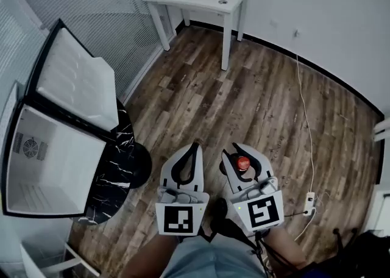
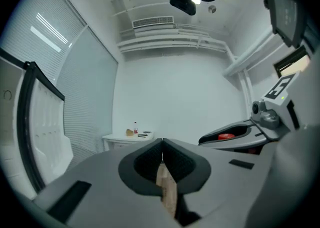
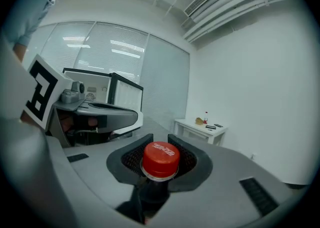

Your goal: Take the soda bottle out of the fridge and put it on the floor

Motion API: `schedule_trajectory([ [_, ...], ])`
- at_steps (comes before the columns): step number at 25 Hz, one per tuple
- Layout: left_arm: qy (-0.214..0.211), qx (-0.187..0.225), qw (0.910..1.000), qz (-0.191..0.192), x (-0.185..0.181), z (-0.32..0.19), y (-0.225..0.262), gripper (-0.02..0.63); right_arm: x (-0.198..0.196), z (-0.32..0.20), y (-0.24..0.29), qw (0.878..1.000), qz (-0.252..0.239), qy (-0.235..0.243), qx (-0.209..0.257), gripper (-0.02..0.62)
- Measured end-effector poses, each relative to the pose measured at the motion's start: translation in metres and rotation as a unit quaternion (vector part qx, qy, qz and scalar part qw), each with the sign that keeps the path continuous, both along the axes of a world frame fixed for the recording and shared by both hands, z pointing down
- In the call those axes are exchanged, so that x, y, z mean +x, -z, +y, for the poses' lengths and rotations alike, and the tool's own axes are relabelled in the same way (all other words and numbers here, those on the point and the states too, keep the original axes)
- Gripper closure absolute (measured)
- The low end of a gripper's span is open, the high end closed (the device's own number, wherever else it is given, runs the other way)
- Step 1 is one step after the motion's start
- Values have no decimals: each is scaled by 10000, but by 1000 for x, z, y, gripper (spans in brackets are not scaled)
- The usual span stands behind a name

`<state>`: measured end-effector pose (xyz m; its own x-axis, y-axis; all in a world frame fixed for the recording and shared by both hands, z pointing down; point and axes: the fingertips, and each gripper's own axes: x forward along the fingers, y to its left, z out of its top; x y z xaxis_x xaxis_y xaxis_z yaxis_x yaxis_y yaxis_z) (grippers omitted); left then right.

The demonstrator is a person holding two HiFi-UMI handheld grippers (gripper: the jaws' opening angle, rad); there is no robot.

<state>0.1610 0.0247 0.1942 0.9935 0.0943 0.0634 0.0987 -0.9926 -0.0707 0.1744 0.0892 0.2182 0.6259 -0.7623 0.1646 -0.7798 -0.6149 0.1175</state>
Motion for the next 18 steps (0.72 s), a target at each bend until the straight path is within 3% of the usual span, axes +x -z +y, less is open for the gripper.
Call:
schedule_trajectory([
  [8,-1166,49,9931,-131,28,55,-53,589,20,62,-56,9921,-79,-1252,-94,491],
  [18,-1780,-37,9826,-529,62,93,-111,589,41,112,-114,9782,-367,-2032,-224,491],
])
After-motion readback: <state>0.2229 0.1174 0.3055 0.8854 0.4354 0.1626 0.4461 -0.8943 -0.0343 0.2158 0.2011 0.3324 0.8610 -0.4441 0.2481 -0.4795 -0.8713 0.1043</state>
